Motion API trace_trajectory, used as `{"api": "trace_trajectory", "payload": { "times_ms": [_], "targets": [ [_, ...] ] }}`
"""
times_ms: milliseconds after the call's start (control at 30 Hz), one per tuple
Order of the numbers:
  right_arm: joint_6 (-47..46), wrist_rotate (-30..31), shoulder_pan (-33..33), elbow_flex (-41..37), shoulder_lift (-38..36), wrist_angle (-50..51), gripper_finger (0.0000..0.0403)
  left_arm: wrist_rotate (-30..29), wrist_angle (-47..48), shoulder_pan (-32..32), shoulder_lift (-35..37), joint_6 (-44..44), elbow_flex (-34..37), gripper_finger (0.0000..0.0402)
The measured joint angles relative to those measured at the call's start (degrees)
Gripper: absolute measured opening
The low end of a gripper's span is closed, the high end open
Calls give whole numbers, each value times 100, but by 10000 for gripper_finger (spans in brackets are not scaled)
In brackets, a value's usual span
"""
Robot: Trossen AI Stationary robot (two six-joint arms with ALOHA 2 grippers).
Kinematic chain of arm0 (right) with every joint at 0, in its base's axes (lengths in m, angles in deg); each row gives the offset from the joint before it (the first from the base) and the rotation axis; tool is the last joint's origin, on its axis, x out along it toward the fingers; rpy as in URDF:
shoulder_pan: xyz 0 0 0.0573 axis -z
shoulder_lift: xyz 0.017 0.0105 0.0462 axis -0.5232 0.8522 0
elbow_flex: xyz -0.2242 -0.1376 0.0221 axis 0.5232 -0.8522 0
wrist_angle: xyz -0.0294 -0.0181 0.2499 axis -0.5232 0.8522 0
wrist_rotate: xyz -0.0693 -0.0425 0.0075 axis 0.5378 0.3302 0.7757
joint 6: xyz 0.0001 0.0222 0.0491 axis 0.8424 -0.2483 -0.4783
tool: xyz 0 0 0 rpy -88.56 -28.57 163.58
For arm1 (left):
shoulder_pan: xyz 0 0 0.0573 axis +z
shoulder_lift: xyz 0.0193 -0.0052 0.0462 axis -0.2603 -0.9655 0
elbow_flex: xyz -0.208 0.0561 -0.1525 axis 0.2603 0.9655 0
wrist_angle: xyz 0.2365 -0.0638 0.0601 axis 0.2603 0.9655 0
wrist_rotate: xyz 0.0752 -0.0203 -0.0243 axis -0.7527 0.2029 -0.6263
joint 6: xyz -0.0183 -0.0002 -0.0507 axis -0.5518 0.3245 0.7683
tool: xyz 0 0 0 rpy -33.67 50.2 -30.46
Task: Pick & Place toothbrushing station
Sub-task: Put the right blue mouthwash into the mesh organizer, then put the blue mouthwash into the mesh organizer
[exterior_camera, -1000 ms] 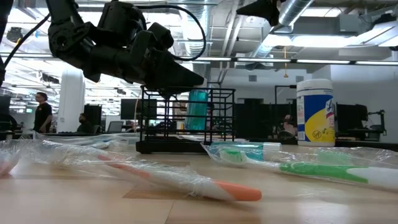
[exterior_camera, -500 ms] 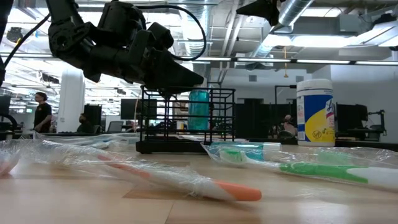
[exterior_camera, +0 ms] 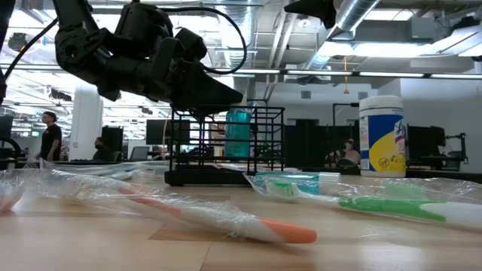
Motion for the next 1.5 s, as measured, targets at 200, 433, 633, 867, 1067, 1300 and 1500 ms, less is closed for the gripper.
{"api": "trace_trajectory", "payload": {
  "times_ms": [200, 433, 633, 867, 1067, 1300, 1500],
  "targets": [
    [3, -144, -2, 177, -4, 12, 275, 2, -7, 0, -4, 7, 2, 117],
    [95, -151, -2, 343, -7, 169, 275, 2, -15, 0, -9, 7, 2, 117],
    [115, -151, 4, 343, -2, 371, 275, 44, 15, 0, 28, 15, 11, 117],
    [183, -149, 47, 343, -2, 371, 275, 45, 9, 1, 28, 13, 11, 117],
    [200, -151, 89, 343, -2, 371, 275, 47, 7, 20, 28, 11, 11, 119],
    [200, -175, 157, 343, -2, 370, 275, 166, -23, 151, 31, 142, 11, 149],
    [239, -192, 155, 343, -2, 369, 275, 160, -123, 188, 33, 0, 9, 158]
  ]
}}
